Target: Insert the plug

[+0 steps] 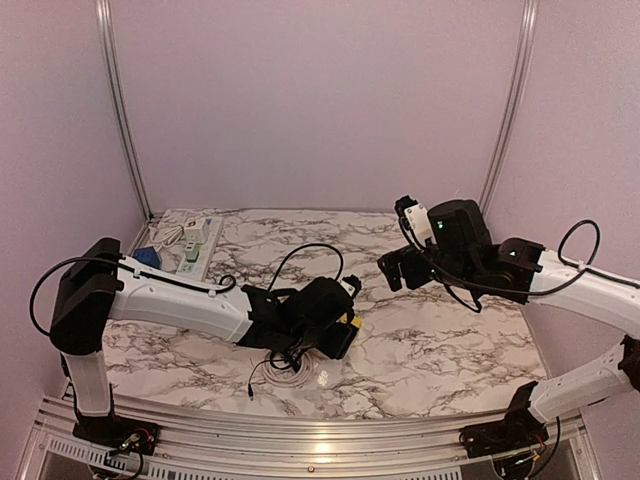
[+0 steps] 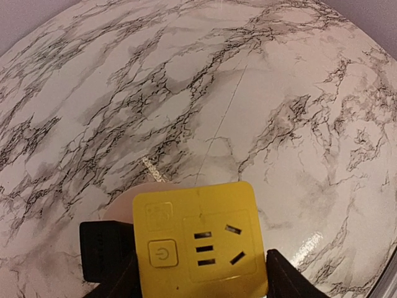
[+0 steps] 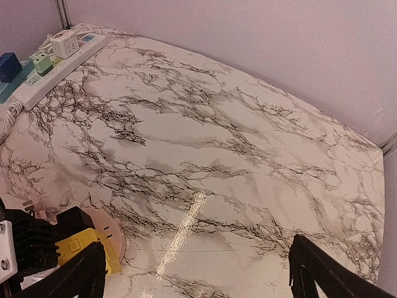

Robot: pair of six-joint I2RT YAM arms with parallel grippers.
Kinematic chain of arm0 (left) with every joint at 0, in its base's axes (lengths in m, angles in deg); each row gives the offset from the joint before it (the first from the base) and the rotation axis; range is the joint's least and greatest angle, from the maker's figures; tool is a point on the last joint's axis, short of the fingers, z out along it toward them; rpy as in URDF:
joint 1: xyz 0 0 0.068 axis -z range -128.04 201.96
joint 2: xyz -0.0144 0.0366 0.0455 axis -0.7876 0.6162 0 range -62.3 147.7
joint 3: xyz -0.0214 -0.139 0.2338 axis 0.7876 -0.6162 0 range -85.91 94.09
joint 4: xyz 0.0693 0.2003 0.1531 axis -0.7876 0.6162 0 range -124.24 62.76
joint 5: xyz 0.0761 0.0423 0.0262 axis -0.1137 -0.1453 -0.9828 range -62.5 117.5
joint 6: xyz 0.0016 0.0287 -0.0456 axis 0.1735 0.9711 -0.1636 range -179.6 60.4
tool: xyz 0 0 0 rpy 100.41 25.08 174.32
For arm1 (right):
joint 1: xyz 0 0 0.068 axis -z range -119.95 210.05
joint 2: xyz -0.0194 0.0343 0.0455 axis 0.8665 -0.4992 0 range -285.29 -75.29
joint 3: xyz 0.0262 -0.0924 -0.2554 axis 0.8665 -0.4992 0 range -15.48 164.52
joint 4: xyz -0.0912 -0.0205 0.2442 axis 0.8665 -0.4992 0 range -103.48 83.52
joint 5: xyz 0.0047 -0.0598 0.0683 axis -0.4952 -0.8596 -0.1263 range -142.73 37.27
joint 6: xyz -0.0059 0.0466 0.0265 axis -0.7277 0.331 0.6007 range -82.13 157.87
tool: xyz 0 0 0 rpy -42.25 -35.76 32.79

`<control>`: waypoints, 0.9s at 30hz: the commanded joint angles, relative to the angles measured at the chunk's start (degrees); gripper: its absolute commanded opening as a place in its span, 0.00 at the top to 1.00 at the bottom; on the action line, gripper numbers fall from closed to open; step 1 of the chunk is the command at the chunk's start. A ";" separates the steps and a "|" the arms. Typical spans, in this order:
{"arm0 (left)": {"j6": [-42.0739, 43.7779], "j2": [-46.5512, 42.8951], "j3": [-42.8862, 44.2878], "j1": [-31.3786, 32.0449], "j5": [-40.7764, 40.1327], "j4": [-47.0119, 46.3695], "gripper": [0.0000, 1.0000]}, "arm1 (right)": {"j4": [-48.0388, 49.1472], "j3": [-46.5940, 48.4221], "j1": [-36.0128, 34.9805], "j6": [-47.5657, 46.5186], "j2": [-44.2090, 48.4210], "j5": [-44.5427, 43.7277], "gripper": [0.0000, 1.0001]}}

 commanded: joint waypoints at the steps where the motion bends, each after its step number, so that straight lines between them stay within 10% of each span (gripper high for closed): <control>1: 0.01 1.00 1.29 -0.43 -3.92 4.73 0.37 | 0.97 -0.04 0.44 0.67 1.29 0.10 0.01; 13: 3.51 -4.11 -4.84 -13.66 -4.09 4.38 0.38 | 2.09 -0.90 0.45 0.84 0.90 0.95 0.02; 27: 8.16 5.84 8.68 -29.70 -1.41 5.47 0.38 | 3.12 -3.52 0.44 1.85 2.46 2.21 0.02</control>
